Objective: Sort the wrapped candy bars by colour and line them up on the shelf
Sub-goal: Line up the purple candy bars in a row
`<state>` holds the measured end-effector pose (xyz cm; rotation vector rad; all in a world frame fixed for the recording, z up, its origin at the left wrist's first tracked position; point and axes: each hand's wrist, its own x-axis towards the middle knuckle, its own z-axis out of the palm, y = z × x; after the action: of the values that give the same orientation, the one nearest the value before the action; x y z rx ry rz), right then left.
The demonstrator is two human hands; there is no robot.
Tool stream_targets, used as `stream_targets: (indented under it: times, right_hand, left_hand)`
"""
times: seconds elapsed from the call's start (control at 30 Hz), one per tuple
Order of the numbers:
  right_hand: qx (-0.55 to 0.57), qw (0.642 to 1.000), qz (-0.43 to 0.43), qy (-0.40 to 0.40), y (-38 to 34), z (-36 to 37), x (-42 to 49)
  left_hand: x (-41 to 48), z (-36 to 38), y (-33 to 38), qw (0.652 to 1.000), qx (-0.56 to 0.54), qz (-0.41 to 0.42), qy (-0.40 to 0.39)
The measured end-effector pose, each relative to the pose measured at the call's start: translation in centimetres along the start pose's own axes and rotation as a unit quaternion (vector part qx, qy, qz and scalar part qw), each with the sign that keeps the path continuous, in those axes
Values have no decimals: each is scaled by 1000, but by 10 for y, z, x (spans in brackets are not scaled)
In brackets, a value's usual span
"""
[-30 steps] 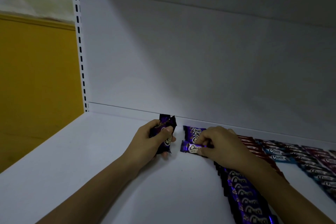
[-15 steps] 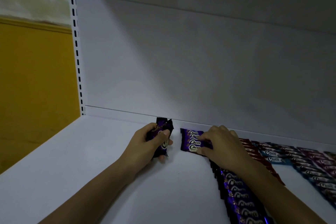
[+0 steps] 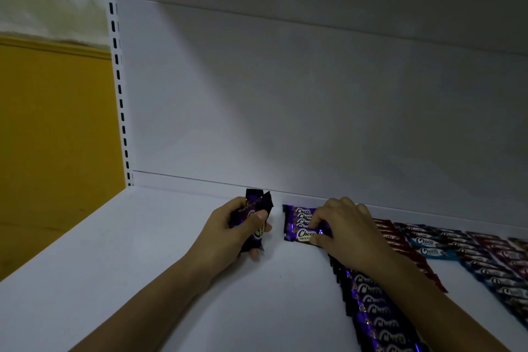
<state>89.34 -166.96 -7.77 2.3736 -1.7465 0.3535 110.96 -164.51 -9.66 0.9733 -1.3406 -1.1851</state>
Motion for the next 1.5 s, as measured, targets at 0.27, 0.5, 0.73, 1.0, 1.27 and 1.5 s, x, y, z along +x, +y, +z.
stream_targets:
  times: [0.27, 0.5, 0.73, 1.0, 1.27, 1.5]
  right_hand:
    - [506, 862, 18, -12, -32, -18, -3]
    - [558, 829, 40, -12, -38, -22, -7]
    - [598, 796, 89, 14, -19, -39, -4]
    - [311, 940, -38, -133, -1, -32, -7]
    - [255, 952, -50, -164, 0, -27, -4]
    - [203, 964, -52, -163, 2, -20, -4]
  left_hand:
    - [2, -1, -4, 998, 26, 37, -46]
    - [1, -2, -7, 995, 29, 40, -88]
    - [2, -1, -4, 1000, -6, 9, -19]
    - [5, -9, 1, 990, -22, -10, 142]
    - [4, -5, 1, 992, -3, 14, 124]
    - [-1, 1, 4, 996, 18, 18, 87]
